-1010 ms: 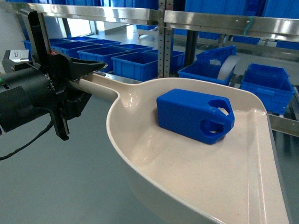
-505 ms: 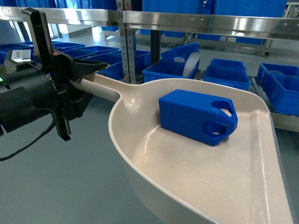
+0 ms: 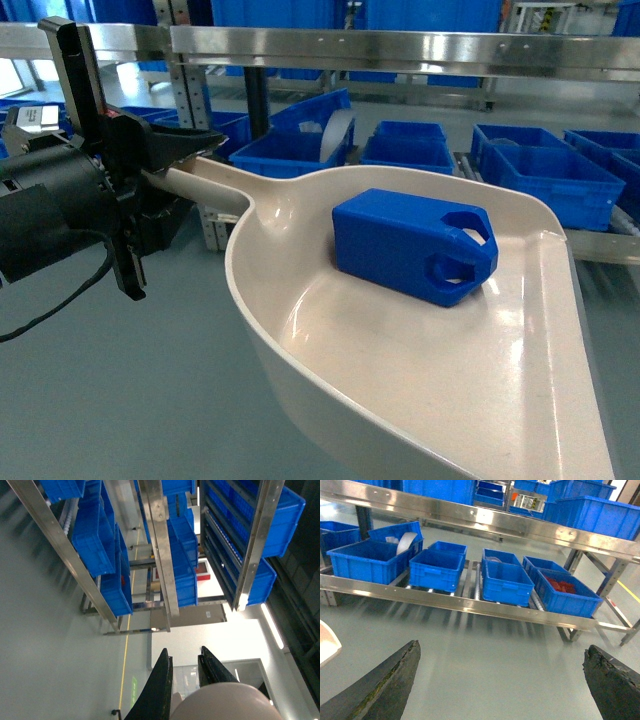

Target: Place part in tray to right shelf

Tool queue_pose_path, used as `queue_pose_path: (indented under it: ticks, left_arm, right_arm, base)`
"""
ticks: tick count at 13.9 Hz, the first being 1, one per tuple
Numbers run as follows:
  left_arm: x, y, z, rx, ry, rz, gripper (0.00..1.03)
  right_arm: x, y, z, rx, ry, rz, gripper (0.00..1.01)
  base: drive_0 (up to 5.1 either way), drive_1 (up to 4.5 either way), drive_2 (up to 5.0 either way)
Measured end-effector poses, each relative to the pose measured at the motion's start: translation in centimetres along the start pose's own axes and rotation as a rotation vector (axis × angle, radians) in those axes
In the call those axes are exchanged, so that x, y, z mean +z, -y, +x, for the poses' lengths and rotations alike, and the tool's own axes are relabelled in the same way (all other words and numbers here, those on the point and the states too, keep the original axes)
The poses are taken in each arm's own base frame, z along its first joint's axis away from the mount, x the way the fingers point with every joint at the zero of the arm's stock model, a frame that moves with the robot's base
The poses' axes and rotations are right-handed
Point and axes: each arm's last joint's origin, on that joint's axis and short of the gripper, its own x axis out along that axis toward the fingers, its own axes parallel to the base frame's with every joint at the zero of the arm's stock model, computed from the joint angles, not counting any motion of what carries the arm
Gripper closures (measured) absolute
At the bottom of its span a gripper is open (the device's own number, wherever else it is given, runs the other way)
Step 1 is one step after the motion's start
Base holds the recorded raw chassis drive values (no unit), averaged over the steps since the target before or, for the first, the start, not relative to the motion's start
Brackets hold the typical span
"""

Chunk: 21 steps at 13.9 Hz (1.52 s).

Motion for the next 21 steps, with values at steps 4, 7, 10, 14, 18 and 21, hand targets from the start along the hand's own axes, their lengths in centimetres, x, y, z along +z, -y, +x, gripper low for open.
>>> queue_pose_path:
  ticks: [4, 7, 10, 14, 18, 21]
  left_arm:
    - [-0.24, 0.03, 0.08, -0.002, -0.013, -0.001, 0.90]
    - [-0.04, 0.00, 0.01, 0.000, -0.003, 0.000, 0.90]
    - [-0.44, 0.05, 0.15, -0.003, -0.026, -0.001, 0.90]
    - [-0.05, 0.01, 0.02, 0.000, -0.003, 0.000, 0.90]
    - [-0.18, 0.02, 0.06, -0.001, -0.009, -0.001, 0.90]
    - [-0.15, 0.04, 0.06, -0.003, -0.009, 0.000, 0.90]
  right_arm:
    - [0.00, 0.00, 0.00, 0.000, 0.000, 0.000, 0.03]
    - [0.00, 0.00, 0.00, 0.000, 0.000, 0.000, 0.03]
    - [0.00, 0.02, 0.00, -0.004, -0.001, 0.000, 0.03]
    - [0.00, 0.02, 0.00, -0.004, -0.001, 0.000, 0.03]
    - [0.00, 0.02, 0.00, -0.004, -0.001, 0.000, 0.03]
    - [0.00, 0.02, 0.00, -0.004, 0.000, 0.000, 0.03]
  base:
    - [-1.6, -1.61, -1.6]
    - [-1.7, -1.70, -1.7]
    - [-0.3, -0.35, -0.3]
    - [0.0, 0.00, 0.0]
    - [0.0, 0.00, 0.0]
    - [0.0, 0.00, 0.0]
